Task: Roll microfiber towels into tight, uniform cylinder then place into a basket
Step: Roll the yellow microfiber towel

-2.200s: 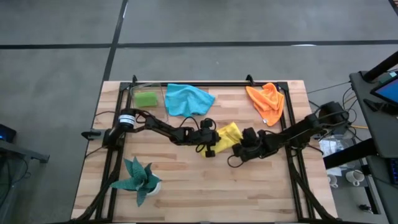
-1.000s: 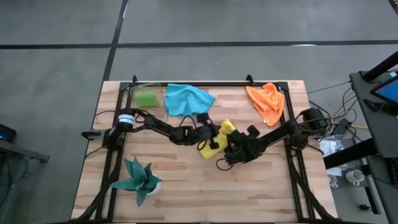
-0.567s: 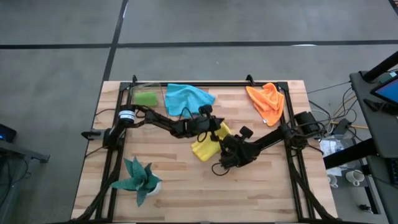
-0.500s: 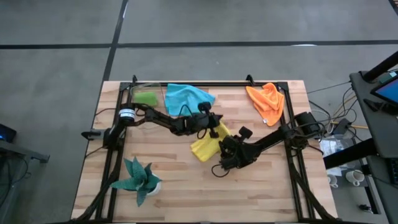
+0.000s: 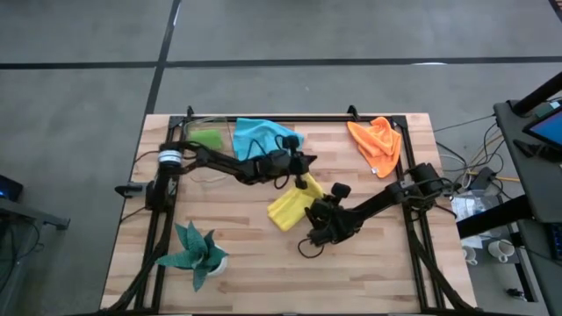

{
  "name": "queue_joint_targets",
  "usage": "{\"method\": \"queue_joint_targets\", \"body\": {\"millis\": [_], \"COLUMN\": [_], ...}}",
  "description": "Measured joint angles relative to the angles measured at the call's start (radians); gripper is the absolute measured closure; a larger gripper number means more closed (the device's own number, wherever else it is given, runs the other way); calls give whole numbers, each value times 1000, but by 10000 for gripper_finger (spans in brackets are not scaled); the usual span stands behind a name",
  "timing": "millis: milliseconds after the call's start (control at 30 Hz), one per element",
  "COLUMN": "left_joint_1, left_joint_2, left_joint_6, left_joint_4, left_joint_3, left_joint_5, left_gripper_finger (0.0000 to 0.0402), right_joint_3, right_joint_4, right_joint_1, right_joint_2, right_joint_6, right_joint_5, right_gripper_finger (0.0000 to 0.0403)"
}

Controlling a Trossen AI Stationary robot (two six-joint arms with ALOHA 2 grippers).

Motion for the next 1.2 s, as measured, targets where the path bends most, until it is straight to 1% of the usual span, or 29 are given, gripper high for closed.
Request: {"method": "queue_joint_targets", "body": {"millis": [100,200,300,367,467,567,633,733,867,967,1067,1100,1133,1200], "left_joint_1": [3,4,5,6,6,6,6,6,11,19,35,42,50,68], "left_joint_2": [-135,-311,-507,-616,-741,-828,-863,-877,-866,-846,-835,-834,-832,-832], "left_joint_6": [13,4,-66,-112,-183,-246,-286,-330,-351,-352,-360,-374,-383,-413], "left_joint_4": [0,-21,-97,-147,-192,-194,-190,-196,-164,-140,-135,-138,-158,-225], "left_joint_3": [-58,-141,-212,-254,-312,-368,-403,-439,-463,-476,-474,-473,-471,-463], "left_joint_5": [4,7,8,10,11,11,11,11,2,-40,-46,-37,-7,95], "left_gripper_finger": [402,402,402,402,402,402,402,402,402,402,402,402,402,402], "right_joint_3": [19,38,59,74,91,95,97,97,97,97,97,96,96,95], "right_joint_4": [-10,-16,-10,-3,27,63,92,138,182,186,187,189,192,210], "right_joint_1": [0,0,0,0,0,1,1,1,2,2,2,1,0,0], "right_joint_2": [19,26,29,31,32,32,33,33,33,33,33,33,33,33], "right_joint_6": [-19,-67,-151,-212,-289,-378,-435,-539,-680,-756,-862,-892,-916,-958], "right_joint_5": [6,6,6,10,7,7,7,9,10,10,-36,-56,-79,-121], "right_gripper_finger": [392,392,392,392,392,392,392,392,392,392,392,392,392,392]}}
